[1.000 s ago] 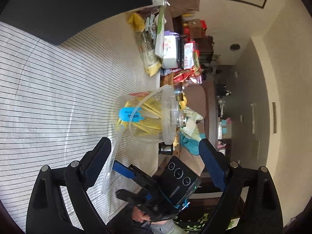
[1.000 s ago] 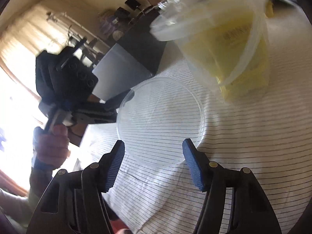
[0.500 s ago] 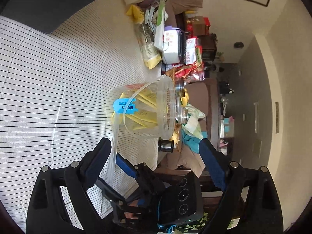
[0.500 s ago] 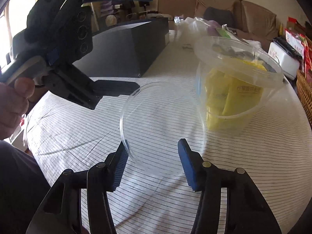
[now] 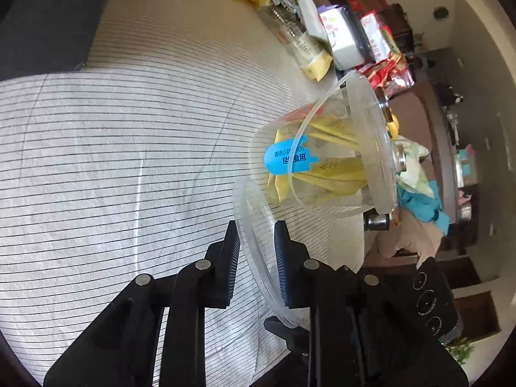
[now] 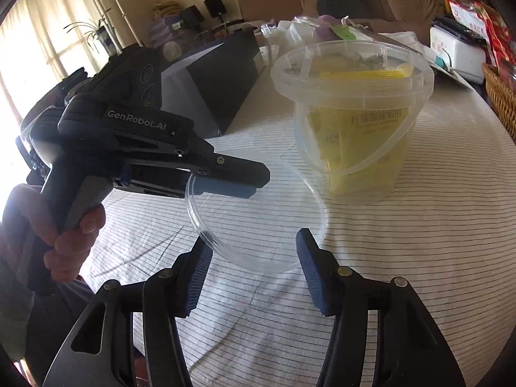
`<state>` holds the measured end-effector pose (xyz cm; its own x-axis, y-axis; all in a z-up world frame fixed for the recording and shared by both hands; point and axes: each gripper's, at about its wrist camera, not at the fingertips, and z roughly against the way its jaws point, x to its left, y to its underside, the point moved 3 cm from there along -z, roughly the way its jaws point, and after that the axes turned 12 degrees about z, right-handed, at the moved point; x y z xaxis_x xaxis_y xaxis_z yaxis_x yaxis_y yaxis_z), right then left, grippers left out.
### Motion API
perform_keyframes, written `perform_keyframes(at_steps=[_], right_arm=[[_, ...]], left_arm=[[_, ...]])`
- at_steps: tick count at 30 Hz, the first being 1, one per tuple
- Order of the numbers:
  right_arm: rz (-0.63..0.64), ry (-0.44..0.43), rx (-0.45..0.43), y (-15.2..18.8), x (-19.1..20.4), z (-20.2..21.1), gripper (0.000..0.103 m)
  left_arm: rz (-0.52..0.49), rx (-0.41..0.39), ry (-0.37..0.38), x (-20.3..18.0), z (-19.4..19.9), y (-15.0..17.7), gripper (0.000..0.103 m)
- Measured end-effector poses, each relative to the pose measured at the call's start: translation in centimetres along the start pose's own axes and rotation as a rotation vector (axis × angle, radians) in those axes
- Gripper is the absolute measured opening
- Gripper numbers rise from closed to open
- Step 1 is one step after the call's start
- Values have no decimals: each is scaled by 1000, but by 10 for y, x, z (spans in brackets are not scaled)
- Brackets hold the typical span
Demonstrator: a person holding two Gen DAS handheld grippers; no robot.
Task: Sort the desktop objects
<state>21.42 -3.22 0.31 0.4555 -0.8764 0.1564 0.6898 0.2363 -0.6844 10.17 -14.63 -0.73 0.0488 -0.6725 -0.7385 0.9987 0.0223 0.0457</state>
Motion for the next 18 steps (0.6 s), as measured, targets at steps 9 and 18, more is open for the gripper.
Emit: perform_keyframes(at_steps=[9,18], right_arm=[[-468,-218,-157,28,-69,60,85],[-631,-460,-137,20,-88,68,61]], left_arm=[[77,60,267,1,26,4,7],[46,105,498,-34,57,31,7]])
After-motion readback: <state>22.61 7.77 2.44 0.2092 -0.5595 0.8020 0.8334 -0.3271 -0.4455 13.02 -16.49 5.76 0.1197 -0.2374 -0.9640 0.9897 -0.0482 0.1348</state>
